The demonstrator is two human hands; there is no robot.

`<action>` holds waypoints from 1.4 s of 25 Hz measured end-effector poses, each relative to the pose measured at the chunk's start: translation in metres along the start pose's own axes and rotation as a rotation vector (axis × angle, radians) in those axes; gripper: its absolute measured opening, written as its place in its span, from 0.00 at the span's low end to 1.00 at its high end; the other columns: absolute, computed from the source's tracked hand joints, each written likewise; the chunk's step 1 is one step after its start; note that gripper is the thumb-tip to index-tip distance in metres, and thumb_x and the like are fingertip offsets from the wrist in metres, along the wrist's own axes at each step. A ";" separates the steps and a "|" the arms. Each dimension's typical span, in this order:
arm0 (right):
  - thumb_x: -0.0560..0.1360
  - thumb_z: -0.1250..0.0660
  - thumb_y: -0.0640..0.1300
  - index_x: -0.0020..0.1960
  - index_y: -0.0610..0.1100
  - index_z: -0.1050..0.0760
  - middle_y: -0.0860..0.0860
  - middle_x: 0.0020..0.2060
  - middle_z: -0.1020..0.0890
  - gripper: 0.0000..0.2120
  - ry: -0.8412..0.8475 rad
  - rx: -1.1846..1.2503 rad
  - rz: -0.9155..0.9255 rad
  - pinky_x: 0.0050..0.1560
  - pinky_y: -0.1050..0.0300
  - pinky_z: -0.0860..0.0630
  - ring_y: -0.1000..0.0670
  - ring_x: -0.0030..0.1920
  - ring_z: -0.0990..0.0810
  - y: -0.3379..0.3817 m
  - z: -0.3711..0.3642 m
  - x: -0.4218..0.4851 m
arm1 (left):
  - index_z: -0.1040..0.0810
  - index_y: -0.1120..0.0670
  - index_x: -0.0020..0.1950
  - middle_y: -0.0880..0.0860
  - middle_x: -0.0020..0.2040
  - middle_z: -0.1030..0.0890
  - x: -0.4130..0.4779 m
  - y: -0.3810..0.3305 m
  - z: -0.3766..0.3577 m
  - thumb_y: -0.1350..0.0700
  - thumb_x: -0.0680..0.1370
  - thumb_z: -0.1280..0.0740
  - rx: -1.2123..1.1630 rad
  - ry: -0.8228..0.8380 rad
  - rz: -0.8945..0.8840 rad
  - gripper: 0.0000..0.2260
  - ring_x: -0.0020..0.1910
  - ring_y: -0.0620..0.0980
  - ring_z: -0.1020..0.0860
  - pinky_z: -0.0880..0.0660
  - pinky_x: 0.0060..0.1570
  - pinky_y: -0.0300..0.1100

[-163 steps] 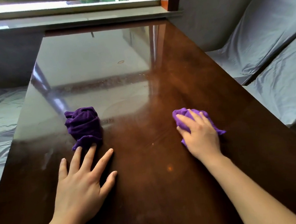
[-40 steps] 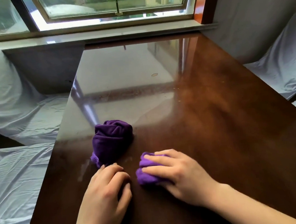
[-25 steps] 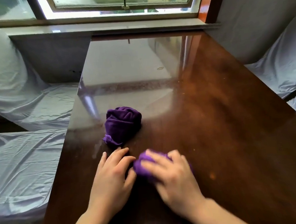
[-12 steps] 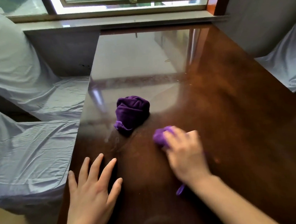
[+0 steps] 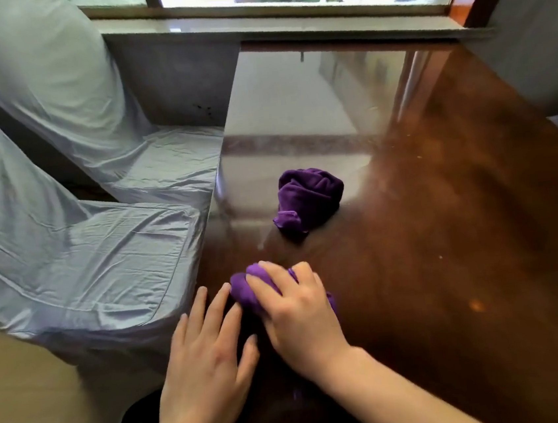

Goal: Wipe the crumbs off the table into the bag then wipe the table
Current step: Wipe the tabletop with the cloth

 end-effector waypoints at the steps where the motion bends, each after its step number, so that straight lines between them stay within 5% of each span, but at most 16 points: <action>1: 0.76 0.36 0.49 0.64 0.50 0.25 0.50 0.63 0.21 0.17 0.008 -0.025 0.030 0.49 0.46 0.26 0.40 0.48 0.26 0.007 -0.003 0.011 | 0.28 0.51 0.69 0.52 0.75 0.33 0.000 0.000 -0.001 0.43 0.74 0.46 0.012 -0.004 -0.010 0.26 0.76 0.56 0.40 0.36 0.69 0.61; 5: 0.78 0.39 0.50 0.66 0.52 0.26 0.50 0.64 0.23 0.16 -0.008 -0.053 -0.194 0.52 0.46 0.28 0.40 0.54 0.26 0.004 0.009 0.017 | 0.26 0.53 0.68 0.55 0.73 0.31 0.000 0.000 -0.004 0.45 0.74 0.45 0.045 -0.044 -0.048 0.25 0.74 0.60 0.38 0.42 0.72 0.62; 8: 0.76 0.34 0.47 0.64 0.52 0.24 0.48 0.61 0.20 0.16 -0.053 0.024 -0.096 0.44 0.48 0.25 0.42 0.45 0.23 0.029 0.023 -0.064 | 0.22 0.58 0.61 0.60 0.68 0.26 -0.004 -0.001 0.002 0.48 0.74 0.44 -0.028 -0.116 -0.082 0.23 0.70 0.62 0.31 0.36 0.69 0.62; 11: 0.75 0.37 0.45 0.63 0.51 0.21 0.48 0.59 0.18 0.18 -0.124 -0.029 -0.017 0.40 0.49 0.25 0.42 0.42 0.22 -0.018 0.053 -0.122 | 0.19 0.58 0.57 0.60 0.63 0.22 -0.008 -0.015 0.004 0.50 0.75 0.43 -0.107 -0.167 -0.131 0.20 0.68 0.59 0.28 0.33 0.68 0.60; 16: 0.72 0.26 0.44 0.64 0.46 0.21 0.42 0.58 0.20 0.21 -0.124 -0.317 -0.558 0.45 0.42 0.24 0.34 0.47 0.23 -0.187 0.118 -0.145 | 0.28 0.49 0.70 0.56 0.73 0.31 -0.006 -0.089 -0.022 0.41 0.75 0.46 0.019 0.000 -0.184 0.26 0.75 0.57 0.39 0.44 0.73 0.61; 19: 0.70 0.24 0.43 0.66 0.46 0.22 0.41 0.58 0.22 0.24 -0.202 -0.287 -0.787 0.47 0.40 0.25 0.34 0.48 0.25 -0.207 0.124 -0.155 | 0.35 0.44 0.73 0.55 0.77 0.37 0.005 -0.119 -0.034 0.38 0.75 0.50 0.097 0.050 -0.116 0.28 0.77 0.57 0.45 0.52 0.72 0.67; 23: 0.72 0.33 0.51 0.67 0.54 0.26 0.49 0.59 0.22 0.23 -0.143 -0.177 -0.322 0.42 0.47 0.26 0.42 0.43 0.26 -0.106 0.084 -0.173 | 0.34 0.43 0.73 0.57 0.76 0.36 0.019 -0.150 -0.044 0.36 0.74 0.50 0.115 0.069 -0.134 0.29 0.77 0.59 0.44 0.48 0.70 0.70; 25: 0.73 0.35 0.56 0.69 0.55 0.27 0.49 0.59 0.21 0.24 -0.129 -0.177 -0.241 0.41 0.48 0.26 0.42 0.44 0.24 -0.127 0.098 -0.191 | 0.36 0.42 0.74 0.56 0.76 0.37 0.025 -0.156 -0.050 0.35 0.73 0.51 0.147 0.078 -0.144 0.30 0.77 0.58 0.45 0.49 0.70 0.70; 31: 0.74 0.28 0.46 0.65 0.40 0.22 0.37 0.59 0.23 0.21 -0.218 -0.456 -0.931 0.51 0.36 0.26 0.31 0.53 0.27 -0.322 0.186 -0.240 | 0.45 0.40 0.76 0.54 0.79 0.43 0.028 -0.157 -0.060 0.33 0.74 0.56 0.188 0.061 -0.095 0.31 0.78 0.55 0.53 0.54 0.72 0.67; 35: 0.75 0.29 0.45 0.63 0.38 0.22 0.35 0.58 0.24 0.18 -0.240 -0.410 -0.911 0.52 0.39 0.27 0.31 0.51 0.26 -0.325 0.166 -0.198 | 0.42 0.41 0.76 0.55 0.78 0.40 0.029 -0.158 -0.061 0.34 0.74 0.53 0.201 0.048 -0.092 0.30 0.78 0.57 0.50 0.51 0.71 0.68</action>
Point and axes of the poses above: each hand's wrist, its own x-axis towards the middle knuckle, its own z-axis out of the back of the hand, y = z × x, the point moved 6 cm from there along x, towards the middle knuckle
